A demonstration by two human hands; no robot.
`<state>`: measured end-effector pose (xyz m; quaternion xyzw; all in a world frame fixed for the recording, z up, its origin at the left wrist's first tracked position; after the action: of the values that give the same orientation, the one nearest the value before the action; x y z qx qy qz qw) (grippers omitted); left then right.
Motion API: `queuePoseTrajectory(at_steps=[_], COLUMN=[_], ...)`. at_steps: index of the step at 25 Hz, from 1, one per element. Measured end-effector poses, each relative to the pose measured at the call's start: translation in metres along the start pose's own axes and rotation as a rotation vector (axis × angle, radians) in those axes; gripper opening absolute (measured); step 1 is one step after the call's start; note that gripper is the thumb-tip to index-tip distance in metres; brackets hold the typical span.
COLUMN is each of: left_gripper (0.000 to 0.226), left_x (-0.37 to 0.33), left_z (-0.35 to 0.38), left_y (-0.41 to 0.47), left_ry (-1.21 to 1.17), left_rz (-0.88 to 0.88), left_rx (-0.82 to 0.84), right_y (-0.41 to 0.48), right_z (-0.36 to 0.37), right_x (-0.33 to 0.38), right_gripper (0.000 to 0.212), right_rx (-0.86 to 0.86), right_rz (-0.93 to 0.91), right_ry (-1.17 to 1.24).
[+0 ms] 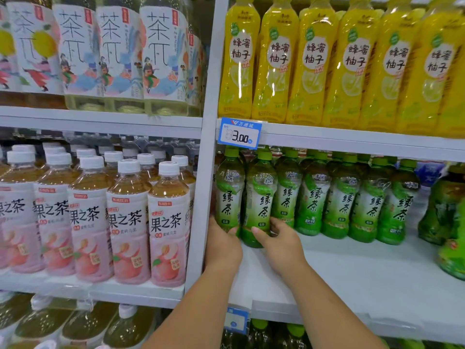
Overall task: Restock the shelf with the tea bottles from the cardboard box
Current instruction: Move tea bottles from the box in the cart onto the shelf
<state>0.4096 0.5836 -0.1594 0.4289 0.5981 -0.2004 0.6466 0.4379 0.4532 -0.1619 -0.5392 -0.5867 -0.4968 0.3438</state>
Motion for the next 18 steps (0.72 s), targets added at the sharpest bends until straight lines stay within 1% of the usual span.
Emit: queuePoseTrajectory(at_steps=[5,10,15,18], left_gripper=[0.050,0.047,0.040,0.040], left_x=[-0.001,0.004,-0.001,-0.002], left_z=[0.000,0.003,0.005,0.004], left_y=[0.000,0.005,0.005,0.005], left_ry=[0.036,0.046,0.023,0.034], left_rz=[-0.003,0.018,-0.018,-0.016], left_rx=[-0.015,-0.017,-0.036,-0.007], right_y=[-0.003,-0.006,-0.012,-0.015], right_z=[-0.003,-0.001,-0.003,-0.005], right_x=[0.002,0.004,0.007,0.011], right_gripper=[0.042,0.040,0.043,0.043], right_rx=[0.021,0.005,0.000,-0.010], right_rz=[-0.015,-0.037,-0.032,-0.017], right_ry=[0.001,-0.025,-0.042,-0.046])
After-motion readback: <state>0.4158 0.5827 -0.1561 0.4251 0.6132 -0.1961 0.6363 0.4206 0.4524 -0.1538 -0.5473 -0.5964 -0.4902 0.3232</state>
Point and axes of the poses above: each hand's wrist, its own y-axis towards the middle knuckle, its own z-axis out of the palm, x = y × z, the point moved 1 cm from there along y, towards the middle knuckle, and after that the axes turned 7 degrees about z, right-handed, at the moved point
